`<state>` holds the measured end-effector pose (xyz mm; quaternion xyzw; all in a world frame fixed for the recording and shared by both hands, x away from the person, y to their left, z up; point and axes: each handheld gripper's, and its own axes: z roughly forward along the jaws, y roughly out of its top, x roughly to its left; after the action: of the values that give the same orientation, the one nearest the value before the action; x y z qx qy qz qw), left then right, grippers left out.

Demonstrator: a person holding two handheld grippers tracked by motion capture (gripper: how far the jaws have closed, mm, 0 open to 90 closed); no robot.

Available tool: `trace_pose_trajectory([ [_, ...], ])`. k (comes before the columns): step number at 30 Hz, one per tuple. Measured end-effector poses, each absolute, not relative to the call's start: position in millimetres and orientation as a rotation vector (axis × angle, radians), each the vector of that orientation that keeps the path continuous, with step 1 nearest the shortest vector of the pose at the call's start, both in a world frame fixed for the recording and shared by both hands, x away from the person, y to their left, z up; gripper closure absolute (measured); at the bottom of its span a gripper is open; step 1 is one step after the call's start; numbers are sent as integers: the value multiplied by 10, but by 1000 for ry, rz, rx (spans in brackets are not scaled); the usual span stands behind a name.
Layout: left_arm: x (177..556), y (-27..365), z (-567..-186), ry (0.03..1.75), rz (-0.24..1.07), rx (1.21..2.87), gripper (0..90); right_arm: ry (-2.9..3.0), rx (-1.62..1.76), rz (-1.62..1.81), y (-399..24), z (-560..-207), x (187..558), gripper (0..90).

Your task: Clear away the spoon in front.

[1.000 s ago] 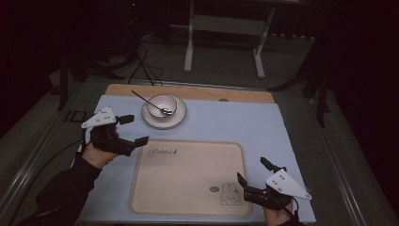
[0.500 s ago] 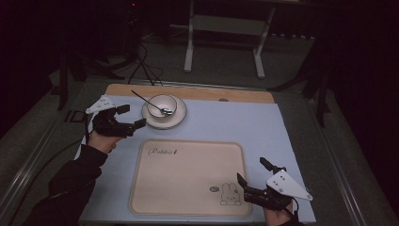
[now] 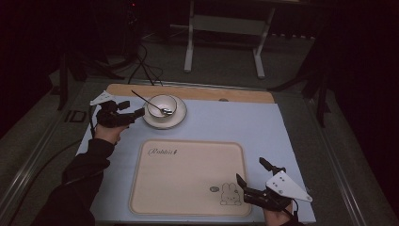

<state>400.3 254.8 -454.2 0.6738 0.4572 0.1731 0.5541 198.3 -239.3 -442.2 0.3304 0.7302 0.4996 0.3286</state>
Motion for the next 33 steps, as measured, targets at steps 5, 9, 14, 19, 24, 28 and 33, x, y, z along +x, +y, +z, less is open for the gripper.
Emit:
trace_pose_trajectory([
  [5, 4182, 2565, -4622, 1193, 403, 1534, 208, 1918, 861, 1305, -2391, -4428, 1990, 127],
  [9, 4304, 2602, -4667, 1252, 379, 1461, 247, 1920, 869, 1304, -2392, -4437, 1999, 127],
  [14, 4429, 2668, -4717, 1327, 360, 1391, 317, 1926, 874, 1303, -2396, -4443, 2007, 127],
  [19, 4510, 2713, -4765, 1364, 360, 1351, 391, 1931, 866, 1301, -2390, -4443, 2007, 127],
  [24, 4578, 2729, -4823, 1375, 373, 1345, 469, 1935, 868, 1305, -2394, -4445, 2008, 128],
  [28, 4635, 2733, -4869, 1379, 384, 1338, 509, 1939, 867, 1305, -2391, -4447, 2010, 128],
  [33, 4710, 2729, -4919, 1381, 378, 1317, 527, 1943, 873, 1305, -2391, -4451, 2016, 128],
])
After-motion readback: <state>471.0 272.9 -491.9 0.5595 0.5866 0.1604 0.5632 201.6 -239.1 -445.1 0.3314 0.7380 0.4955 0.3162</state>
